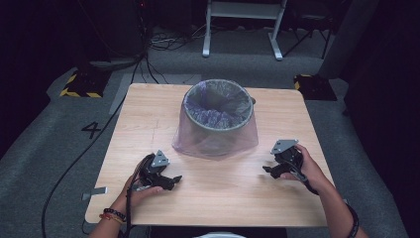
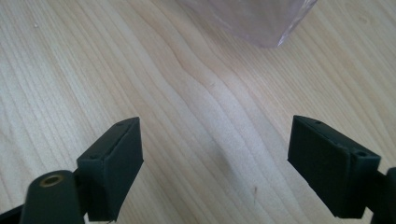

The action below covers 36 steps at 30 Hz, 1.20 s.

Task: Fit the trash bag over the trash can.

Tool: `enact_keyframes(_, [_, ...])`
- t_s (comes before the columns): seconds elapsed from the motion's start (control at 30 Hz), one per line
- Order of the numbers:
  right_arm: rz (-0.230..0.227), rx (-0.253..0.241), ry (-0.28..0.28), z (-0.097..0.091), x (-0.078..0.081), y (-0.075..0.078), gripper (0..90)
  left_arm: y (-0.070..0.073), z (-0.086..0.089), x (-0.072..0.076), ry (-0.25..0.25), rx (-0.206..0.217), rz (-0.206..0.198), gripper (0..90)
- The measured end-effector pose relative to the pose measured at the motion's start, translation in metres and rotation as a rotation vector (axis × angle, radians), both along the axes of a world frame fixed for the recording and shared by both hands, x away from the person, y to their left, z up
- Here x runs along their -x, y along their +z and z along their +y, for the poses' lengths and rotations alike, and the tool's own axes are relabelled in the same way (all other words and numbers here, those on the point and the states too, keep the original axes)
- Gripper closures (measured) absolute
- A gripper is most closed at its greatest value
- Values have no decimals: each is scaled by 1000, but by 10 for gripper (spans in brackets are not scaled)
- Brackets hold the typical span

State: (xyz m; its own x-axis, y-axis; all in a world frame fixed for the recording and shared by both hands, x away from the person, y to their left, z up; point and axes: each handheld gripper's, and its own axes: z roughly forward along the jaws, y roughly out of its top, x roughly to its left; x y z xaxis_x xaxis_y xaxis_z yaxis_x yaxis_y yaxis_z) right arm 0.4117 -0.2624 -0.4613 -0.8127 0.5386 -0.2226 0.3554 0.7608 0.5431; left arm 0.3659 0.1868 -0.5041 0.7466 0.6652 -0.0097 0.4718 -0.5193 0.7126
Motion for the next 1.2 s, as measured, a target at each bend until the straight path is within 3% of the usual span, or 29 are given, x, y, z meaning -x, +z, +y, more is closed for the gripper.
enact_keyframes(0.43, [30, -23, -24, -14, 11, -19, 178, 0, 0, 0, 0, 0, 0, 142])
enact_keyframes(0.83, [15, -173, -93, -40, 29, -29, 177, 0, 0, 0, 1, 0, 1, 143])
enact_keyframes(1.2, [-6, -279, -160, -60, 49, -39, 177, 0, 0, 0, 1, 0, 0, 143])
